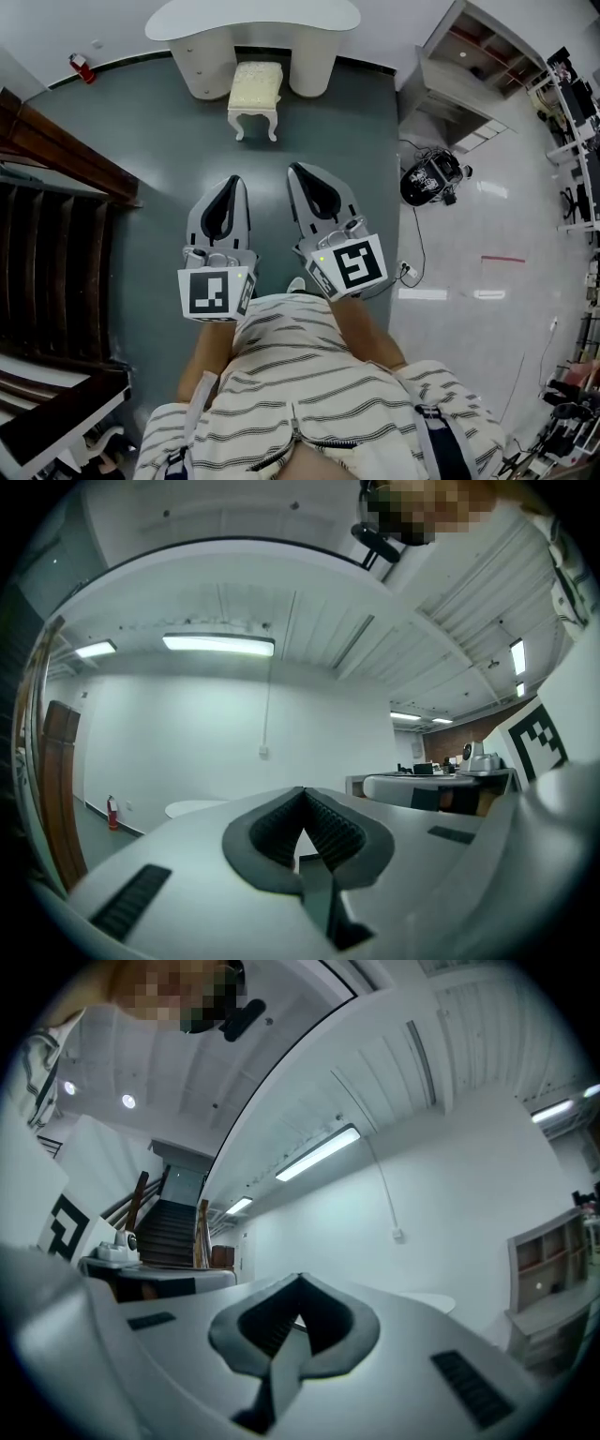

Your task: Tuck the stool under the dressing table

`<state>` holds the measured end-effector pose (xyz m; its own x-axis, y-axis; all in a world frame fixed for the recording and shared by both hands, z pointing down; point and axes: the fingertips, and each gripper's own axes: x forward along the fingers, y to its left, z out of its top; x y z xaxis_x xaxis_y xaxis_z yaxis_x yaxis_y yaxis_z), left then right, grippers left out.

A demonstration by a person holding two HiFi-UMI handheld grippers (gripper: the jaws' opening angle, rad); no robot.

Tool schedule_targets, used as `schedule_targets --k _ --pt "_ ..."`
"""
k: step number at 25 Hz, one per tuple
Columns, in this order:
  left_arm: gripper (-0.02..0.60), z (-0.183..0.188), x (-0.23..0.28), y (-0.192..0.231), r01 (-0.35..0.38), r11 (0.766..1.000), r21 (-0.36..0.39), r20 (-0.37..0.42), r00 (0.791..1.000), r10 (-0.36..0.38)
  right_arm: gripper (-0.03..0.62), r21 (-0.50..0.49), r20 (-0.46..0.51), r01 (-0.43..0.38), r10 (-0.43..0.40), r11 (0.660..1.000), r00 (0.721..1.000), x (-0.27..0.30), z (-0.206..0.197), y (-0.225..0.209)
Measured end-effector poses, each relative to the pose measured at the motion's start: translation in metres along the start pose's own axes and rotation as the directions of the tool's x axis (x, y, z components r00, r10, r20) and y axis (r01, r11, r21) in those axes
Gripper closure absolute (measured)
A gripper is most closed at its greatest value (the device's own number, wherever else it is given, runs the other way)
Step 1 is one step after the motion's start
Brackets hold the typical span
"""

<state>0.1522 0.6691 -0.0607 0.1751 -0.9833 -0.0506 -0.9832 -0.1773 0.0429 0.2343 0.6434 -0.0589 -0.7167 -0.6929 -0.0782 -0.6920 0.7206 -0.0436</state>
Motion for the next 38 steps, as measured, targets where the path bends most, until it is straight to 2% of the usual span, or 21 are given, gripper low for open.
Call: schedule_targets --k 6,12,19,24,32,38 --pt "0.575 -0.007 0.016 -0.012 -0.037 0.999 0.001 -0.007 0.999 0.037 0.589 0.013 -0.005 0.003 -0.003 1.0 1.0 -0.002 -0.002 -0.031" --pt "0.575 -0.02 0.048 0.006 -0.042 0.999 -0.004 -0.021 0.999 0.042 0.589 0.029 -0.004 0.013 -0.012 0.999 1.0 0.032 -0.013 -0.053" --pt "0.575 -0.033 0.117 0.061 -0.021 1.0 -0.015 -0.019 1.0 0.021 0.589 0.017 -0.025 0.031 -0.031 0.999 0.999 0.113 -0.029 -0.079" --pt "0.575 -0.026 0.169 0.114 -0.003 1.0 -0.004 -0.027 1.0 0.003 0.589 0.014 -0.024 0.065 -0.065 0.998 0.998 0.183 -0.028 -0.101" --pt "0.575 -0.03 0.259 0.205 0.038 0.998 -0.044 -0.064 0.997 -0.04 0.589 0.01 -0.052 0.119 -0.118 0.993 0.992 0.301 -0.037 -0.117" --pt "0.575 -0.045 0.312 0.253 0.105 0.993 -0.061 -0.084 0.99 -0.11 0.589 -0.005 -0.089 0.159 -0.159 0.987 0.983 0.371 -0.05 -0.132"
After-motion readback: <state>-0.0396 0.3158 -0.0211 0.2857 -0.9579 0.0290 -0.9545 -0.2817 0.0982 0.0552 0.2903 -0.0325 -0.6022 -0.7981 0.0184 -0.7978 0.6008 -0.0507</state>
